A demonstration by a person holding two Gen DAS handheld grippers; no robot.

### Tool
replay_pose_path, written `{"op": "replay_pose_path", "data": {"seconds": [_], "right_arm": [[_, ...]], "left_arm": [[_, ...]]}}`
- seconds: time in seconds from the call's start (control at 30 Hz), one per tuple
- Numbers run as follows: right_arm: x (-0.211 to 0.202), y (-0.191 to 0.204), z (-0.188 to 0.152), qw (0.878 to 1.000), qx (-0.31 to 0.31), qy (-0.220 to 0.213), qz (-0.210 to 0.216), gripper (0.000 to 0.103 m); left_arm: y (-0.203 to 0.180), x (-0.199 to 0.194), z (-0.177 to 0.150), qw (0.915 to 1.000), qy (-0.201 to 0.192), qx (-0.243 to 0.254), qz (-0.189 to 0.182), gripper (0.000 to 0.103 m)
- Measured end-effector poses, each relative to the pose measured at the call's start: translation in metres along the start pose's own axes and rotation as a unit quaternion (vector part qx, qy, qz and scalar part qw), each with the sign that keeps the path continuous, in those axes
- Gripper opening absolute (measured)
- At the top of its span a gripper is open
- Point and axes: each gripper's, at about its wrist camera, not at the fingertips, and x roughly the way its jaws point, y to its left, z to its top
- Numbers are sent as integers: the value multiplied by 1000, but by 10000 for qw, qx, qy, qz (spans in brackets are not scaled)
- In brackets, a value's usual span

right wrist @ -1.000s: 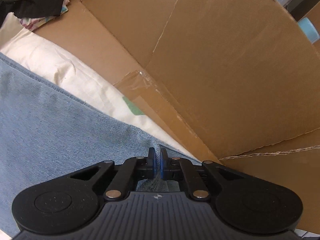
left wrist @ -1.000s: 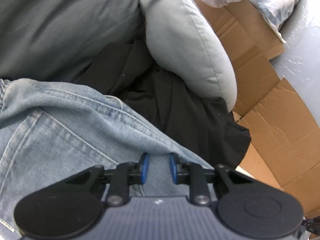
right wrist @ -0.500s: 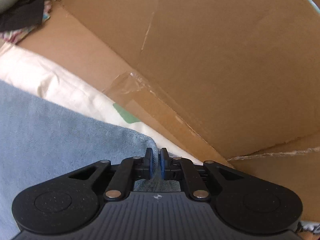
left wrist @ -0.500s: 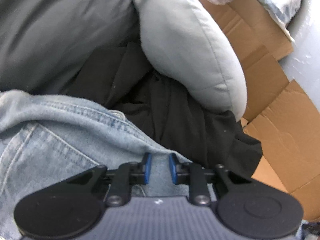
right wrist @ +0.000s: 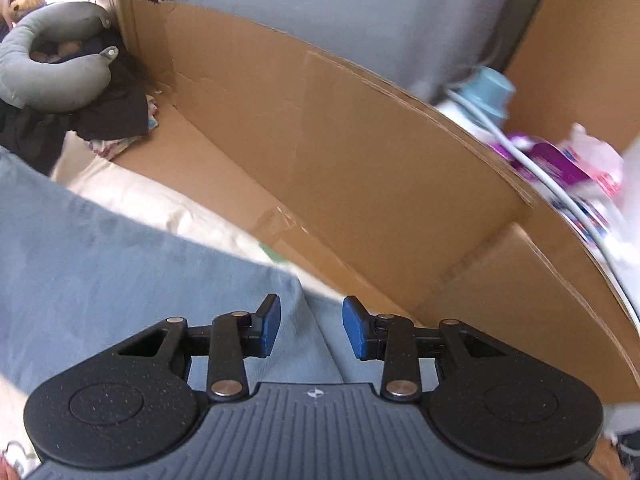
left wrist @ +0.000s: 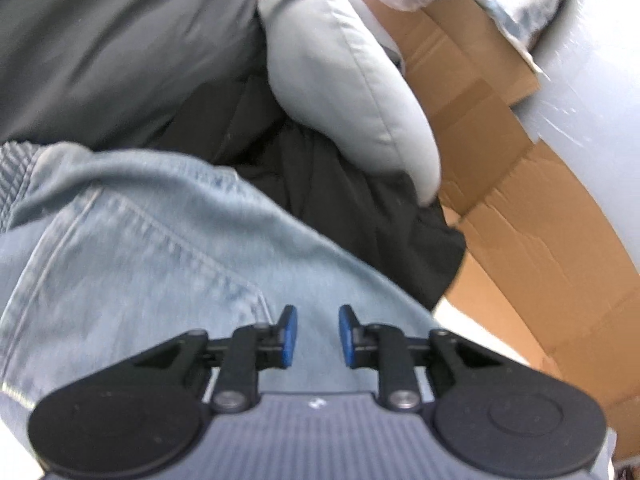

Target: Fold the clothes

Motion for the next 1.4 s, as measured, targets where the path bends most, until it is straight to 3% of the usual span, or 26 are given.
{"op": "replay_pose_path", "data": {"seconds": [0.2,0.33,0.7,0.83,0.97,1.1,1.4], "right_arm": [[-26,-6,-50,9999,25,20,148,42],[-22,1,-75,9995,-2,-145,281,42],[14,55,-152,9976,-86,-572,370,42],[26,69,-161,9979,-34,-476,436,42],[34,82,-164,9979,-185,-488,381,50],[42,94,-162,9975,-317,-519,355,50],[62,110,-160,9963,-550,-641,-155,58]], "left_arm": [[-1,-18,-29,9994,214,250,-123,37],[3,-35,-52,9990,335,245,-189,37],[1,-71,-100,9943,482,907,-277,43],[2,-81,-113,9934,431,1031,-266,51],[6,-80,-127,9939,500,940,-291,51],[11,-78,-140,9949,584,778,-251,51],[10,-77,-147,9947,592,816,-187,52]]}}
